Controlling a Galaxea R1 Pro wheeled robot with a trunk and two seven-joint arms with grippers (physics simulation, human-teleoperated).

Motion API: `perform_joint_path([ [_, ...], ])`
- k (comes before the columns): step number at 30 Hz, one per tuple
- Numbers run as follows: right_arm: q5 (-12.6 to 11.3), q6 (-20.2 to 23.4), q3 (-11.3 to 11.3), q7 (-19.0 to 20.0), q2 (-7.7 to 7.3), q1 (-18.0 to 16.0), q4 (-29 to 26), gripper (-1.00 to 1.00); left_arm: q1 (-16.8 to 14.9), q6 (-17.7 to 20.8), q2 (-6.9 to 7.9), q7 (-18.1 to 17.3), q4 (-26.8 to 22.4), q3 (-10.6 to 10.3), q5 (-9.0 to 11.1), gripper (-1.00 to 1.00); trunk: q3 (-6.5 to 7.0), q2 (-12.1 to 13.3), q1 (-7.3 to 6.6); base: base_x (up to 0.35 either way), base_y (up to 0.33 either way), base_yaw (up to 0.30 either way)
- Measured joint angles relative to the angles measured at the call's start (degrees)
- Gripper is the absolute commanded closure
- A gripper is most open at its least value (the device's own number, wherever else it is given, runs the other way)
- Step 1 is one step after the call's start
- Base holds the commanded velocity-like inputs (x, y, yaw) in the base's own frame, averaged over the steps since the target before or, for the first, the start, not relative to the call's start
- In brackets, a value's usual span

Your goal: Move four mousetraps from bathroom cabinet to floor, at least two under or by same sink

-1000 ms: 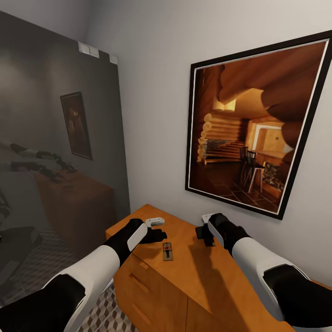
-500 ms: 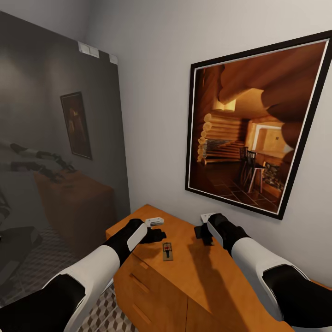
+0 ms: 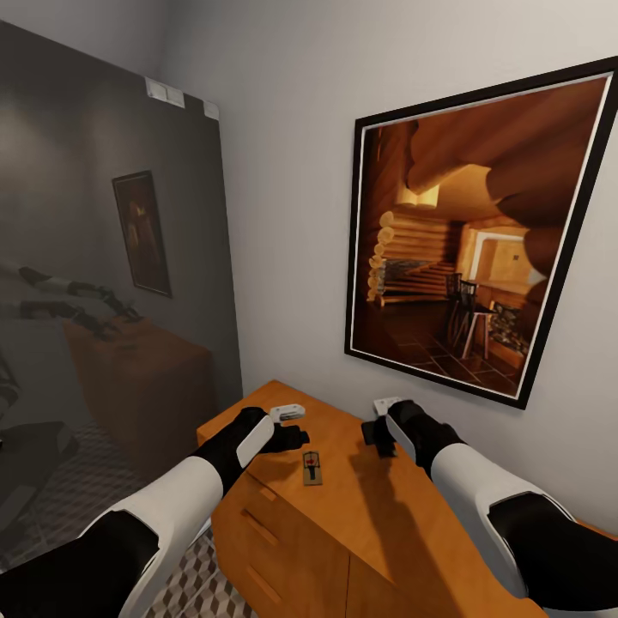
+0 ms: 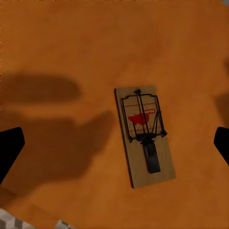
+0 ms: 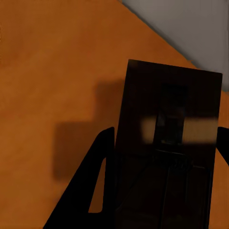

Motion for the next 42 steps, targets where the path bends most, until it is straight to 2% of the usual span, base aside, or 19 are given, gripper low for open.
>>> perform_joint_path([
  [5, 0.19, -0.56, 0.03, -0.02, 0.05, 0.00, 0.17, 1.00, 0.00, -0.02, 0.00, 1.99, 0.00, -0.07, -0.03, -1.00, 0.00, 0.00, 0.00, 0.000, 0.000, 0.000],
  [12, 0.17, -0.59, 0.04, -0.03, 0.06, -0.01, 0.20, 1.00, 0.00, -1.56, 0.00, 7.43, -0.08, -0.09, 0.43, -1.00, 0.00, 0.00, 0.00, 0.000, 0.000, 0.000],
  [34, 0.16, -0.67, 0.04, -0.03, 0.06, -0.01, 0.20, 1.00, 0.00, -2.45, 0.00, 8.09, -0.26, -0.19, 0.63, -1.00, 0.00, 0.00, 0.00, 0.000, 0.000, 0.000],
  [42, 0.16, -0.67, -0.02, -0.05, 0.06, 0.00, 0.21, 1.00, 0.01, -2.45, 0.00, 8.14, -0.27, -0.22, 0.60, -1.00, 0.00, 0.00, -0.01, 0.067, -0.132, 0.000],
])
